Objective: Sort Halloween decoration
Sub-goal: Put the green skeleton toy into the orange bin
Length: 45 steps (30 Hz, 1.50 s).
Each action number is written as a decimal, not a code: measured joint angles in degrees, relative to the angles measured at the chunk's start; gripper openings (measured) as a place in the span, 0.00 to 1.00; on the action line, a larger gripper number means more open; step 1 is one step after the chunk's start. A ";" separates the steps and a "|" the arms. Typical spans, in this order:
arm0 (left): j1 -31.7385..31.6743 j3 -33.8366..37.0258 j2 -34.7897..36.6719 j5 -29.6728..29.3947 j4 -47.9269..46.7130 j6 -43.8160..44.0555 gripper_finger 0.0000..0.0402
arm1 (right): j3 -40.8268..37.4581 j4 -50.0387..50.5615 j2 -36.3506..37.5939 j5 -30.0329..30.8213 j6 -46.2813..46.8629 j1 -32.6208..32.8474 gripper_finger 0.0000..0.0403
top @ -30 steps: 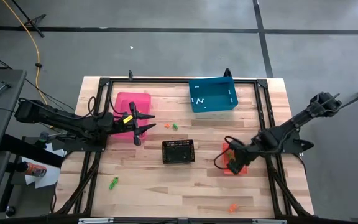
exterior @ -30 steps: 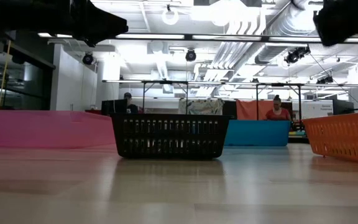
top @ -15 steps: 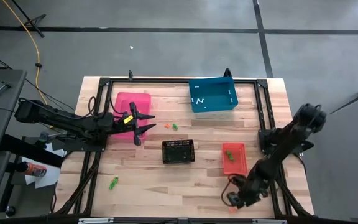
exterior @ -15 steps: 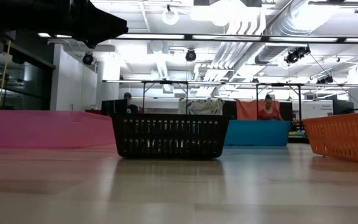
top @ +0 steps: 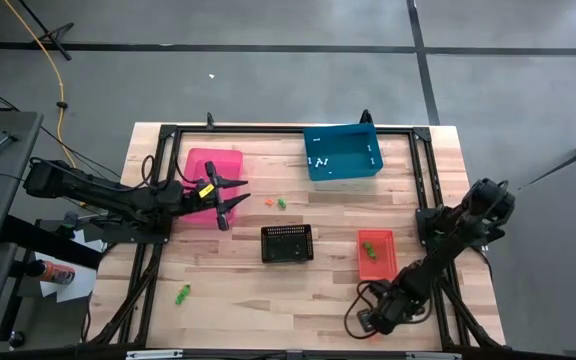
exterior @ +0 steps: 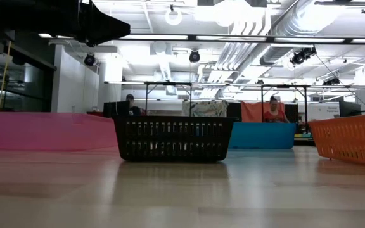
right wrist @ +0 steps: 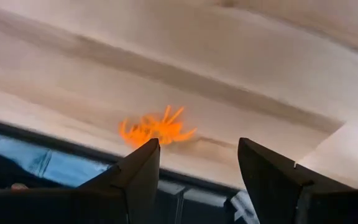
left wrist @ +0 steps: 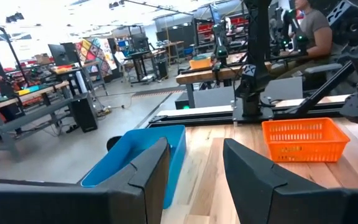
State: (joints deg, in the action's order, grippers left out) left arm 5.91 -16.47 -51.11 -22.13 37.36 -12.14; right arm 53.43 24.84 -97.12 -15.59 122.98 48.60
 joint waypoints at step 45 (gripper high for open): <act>0.02 0.00 0.01 0.03 -0.26 1.46 0.35 | 0.37 12.61 -2.51 -0.89 -6.28 -0.21 0.44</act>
State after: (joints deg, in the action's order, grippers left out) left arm 5.93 -16.47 -51.11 -22.10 37.10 -10.68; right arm 53.80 37.45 -99.63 -16.47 116.70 48.38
